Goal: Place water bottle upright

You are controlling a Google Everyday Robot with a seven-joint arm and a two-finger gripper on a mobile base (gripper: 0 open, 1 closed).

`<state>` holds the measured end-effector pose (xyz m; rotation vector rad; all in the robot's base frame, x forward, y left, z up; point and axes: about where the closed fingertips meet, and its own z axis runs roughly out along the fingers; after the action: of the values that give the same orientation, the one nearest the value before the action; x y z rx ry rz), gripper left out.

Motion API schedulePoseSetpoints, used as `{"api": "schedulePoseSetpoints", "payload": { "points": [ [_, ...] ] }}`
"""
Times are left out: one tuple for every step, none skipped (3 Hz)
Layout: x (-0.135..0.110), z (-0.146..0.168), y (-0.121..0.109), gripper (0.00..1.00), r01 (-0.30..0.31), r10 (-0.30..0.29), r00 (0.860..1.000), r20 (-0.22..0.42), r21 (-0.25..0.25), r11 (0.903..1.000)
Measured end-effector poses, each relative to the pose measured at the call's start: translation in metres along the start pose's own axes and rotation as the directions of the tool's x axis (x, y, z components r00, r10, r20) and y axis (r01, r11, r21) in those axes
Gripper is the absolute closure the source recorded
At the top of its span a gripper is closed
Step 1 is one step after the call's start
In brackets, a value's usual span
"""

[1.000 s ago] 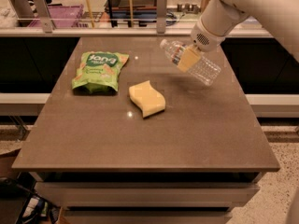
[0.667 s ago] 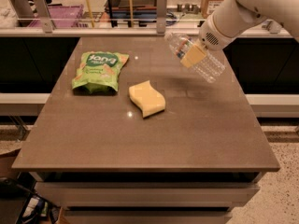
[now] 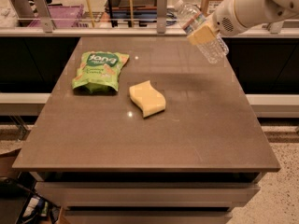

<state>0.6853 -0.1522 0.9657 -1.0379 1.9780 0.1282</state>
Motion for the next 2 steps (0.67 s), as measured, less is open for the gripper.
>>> {"api": "schedulePoseSetpoints", "payload": {
  "points": [
    [-0.022,-0.009,-0.016,1.00,-0.019,0.017,0.995,0.094,0.019,0.9996],
    [-0.037,-0.007,-0.020,1.00,-0.054,0.058,0.983,0.176,-0.030,0.9981]
  ]
}}
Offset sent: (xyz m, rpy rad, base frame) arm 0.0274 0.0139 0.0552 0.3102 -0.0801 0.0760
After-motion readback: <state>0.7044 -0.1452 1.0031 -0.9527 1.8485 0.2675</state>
